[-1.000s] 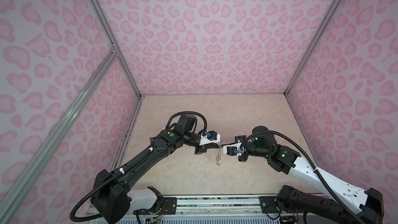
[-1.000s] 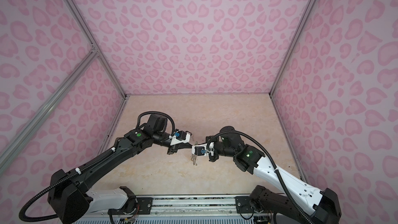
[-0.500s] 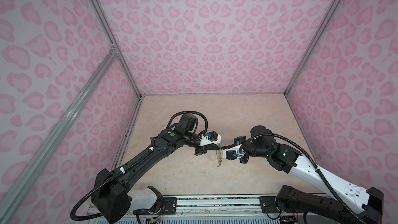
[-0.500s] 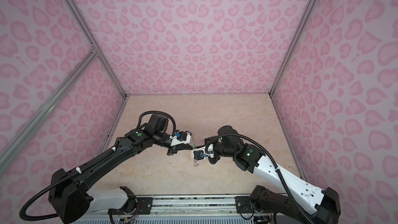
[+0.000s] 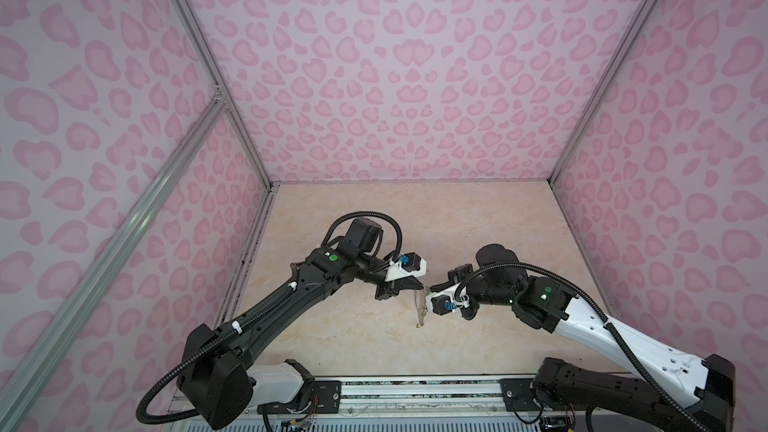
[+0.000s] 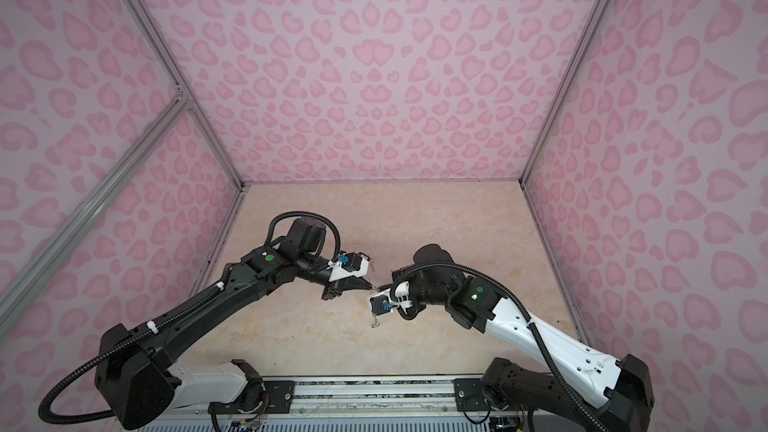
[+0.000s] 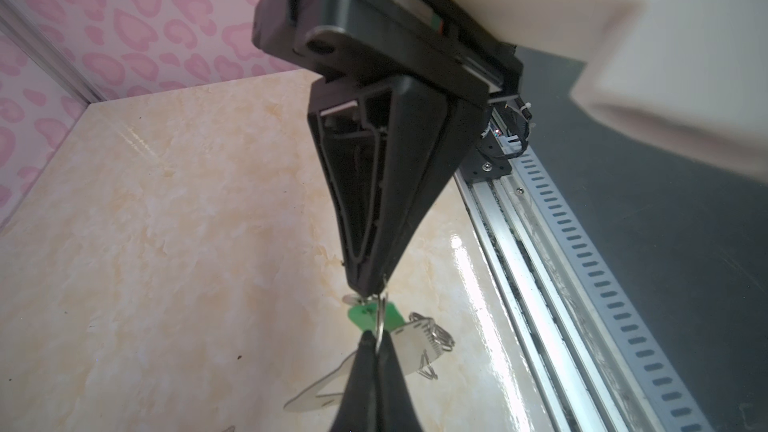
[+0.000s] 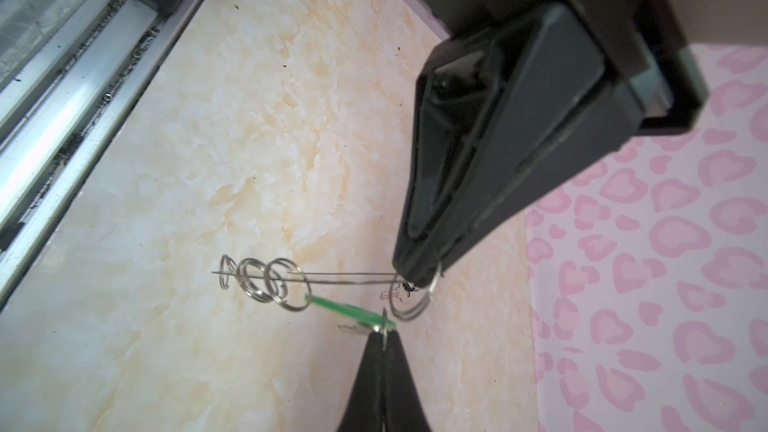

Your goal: Put the keys on the keyring

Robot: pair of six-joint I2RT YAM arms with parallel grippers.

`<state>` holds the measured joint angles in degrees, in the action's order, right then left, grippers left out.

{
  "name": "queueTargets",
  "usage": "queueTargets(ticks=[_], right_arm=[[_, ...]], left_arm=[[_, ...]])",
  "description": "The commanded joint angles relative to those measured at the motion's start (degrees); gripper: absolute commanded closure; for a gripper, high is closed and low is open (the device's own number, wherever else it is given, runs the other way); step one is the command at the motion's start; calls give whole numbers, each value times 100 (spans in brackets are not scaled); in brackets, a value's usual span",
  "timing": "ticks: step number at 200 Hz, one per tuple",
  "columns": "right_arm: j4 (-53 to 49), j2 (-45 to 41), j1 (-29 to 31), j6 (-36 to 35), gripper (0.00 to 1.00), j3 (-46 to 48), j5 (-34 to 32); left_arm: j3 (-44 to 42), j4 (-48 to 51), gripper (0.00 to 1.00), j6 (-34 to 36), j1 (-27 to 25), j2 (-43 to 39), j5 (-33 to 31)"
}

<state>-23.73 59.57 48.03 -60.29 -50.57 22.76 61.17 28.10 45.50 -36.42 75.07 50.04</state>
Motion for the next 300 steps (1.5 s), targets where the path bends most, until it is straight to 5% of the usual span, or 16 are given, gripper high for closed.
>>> queueTargets(ticks=[1, 114, 300], right_arm=[[-84, 28, 16, -33, 100, -48, 83], [217, -60, -119, 522, 100, -90, -213], [-64, -122, 135, 50, 100, -138, -138]], left_arm=[[80, -191, 97, 12, 4, -25, 56], [-51, -15, 97, 136, -102, -26, -49], [27, 64, 97, 156, -173, 138, -78]])
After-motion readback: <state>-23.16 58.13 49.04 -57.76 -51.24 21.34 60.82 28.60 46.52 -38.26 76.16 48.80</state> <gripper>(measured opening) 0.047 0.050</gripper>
